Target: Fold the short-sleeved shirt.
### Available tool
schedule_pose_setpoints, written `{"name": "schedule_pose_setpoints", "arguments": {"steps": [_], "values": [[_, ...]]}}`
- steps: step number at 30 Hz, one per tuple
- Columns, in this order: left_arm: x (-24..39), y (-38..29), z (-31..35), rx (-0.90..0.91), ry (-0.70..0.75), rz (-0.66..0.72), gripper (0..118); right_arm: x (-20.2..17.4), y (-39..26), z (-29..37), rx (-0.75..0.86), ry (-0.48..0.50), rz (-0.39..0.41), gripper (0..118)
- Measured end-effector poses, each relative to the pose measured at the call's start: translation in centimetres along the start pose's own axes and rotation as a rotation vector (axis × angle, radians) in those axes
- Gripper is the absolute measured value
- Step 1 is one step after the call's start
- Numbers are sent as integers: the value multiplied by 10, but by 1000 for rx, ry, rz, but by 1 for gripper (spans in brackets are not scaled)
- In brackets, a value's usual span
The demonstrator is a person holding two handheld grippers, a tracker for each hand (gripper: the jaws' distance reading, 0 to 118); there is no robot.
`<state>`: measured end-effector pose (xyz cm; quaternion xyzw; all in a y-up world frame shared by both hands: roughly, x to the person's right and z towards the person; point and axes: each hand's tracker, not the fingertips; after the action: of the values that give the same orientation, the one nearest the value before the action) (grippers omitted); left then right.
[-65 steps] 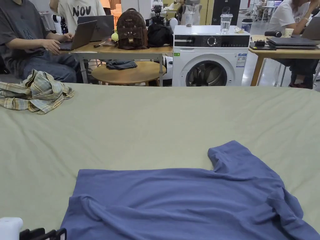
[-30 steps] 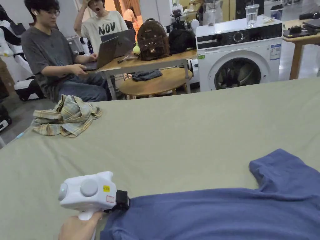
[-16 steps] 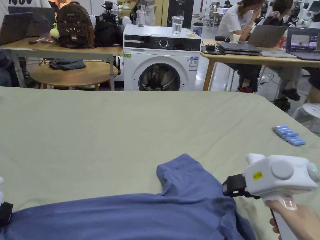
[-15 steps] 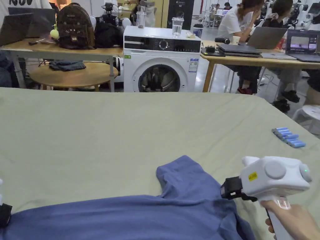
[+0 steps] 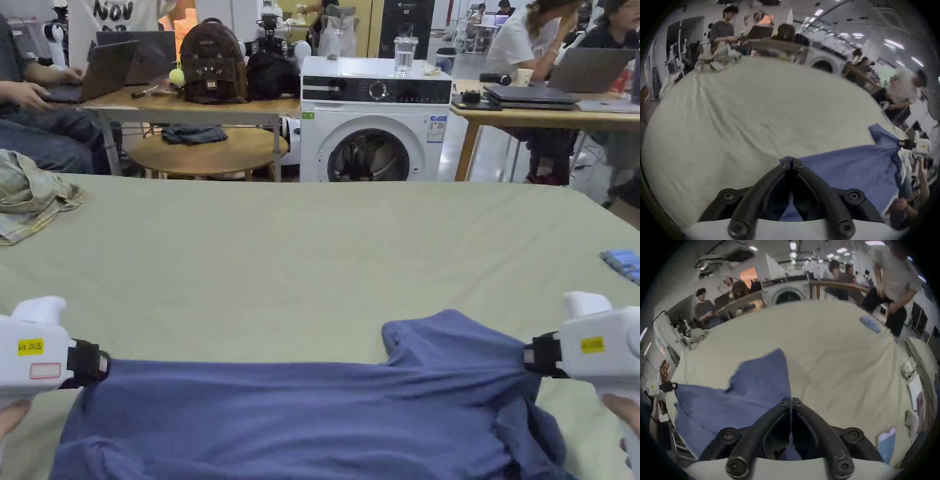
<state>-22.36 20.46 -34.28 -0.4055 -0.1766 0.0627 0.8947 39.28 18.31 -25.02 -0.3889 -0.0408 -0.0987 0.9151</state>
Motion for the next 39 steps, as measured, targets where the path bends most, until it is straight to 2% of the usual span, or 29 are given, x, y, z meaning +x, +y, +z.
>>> {"name": "schedule_pose_setpoints", "arguments": {"steps": [2, 5, 8, 10, 13, 20, 23, 24, 27, 31, 35, 37, 39], "values": [[9, -20, 43, 39, -15, -64, 0, -9, -22, 48, 44, 1, 39, 0], [8, -66, 91, 63, -39, -59, 0, -5, -67, 102, 69, -12, 49, 0], [-5, -116, 104, 23, -83, -9, 0, 4, -115, 134, 64, -25, 8, 0], [-7, -153, 105, -2, -39, -16, 0, 9, -151, 142, 58, -13, -42, 0], [-9, -187, 94, -20, -22, -14, 0, 8, -190, 141, 33, -27, -47, 0], [-18, -198, 84, 9, -20, 32, 0, 8, -236, 124, 20, -33, -98, 0], [-9, -192, 89, 52, 59, -34, 42, 7, -238, 126, 66, -88, -88, 43], [-4, -190, 94, 96, 75, -74, 44, 7, -237, 131, 91, -83, -89, 45], [18, -173, 124, 257, 36, -138, 47, -3, -217, 153, 214, -34, -103, 45], [63, -144, 150, 449, -4, -219, 47, -44, -176, 165, 366, -4, -11, 45], [97, -123, 147, 545, -22, -262, 47, -91, -142, 145, 392, 69, 78, 45], [105, -116, 137, 535, -38, -223, 47, -110, -136, 130, 399, 81, 97, 34], [104, -113, 125, 510, -92, -193, 46, -119, -135, 111, 410, 93, 109, 30]]}}
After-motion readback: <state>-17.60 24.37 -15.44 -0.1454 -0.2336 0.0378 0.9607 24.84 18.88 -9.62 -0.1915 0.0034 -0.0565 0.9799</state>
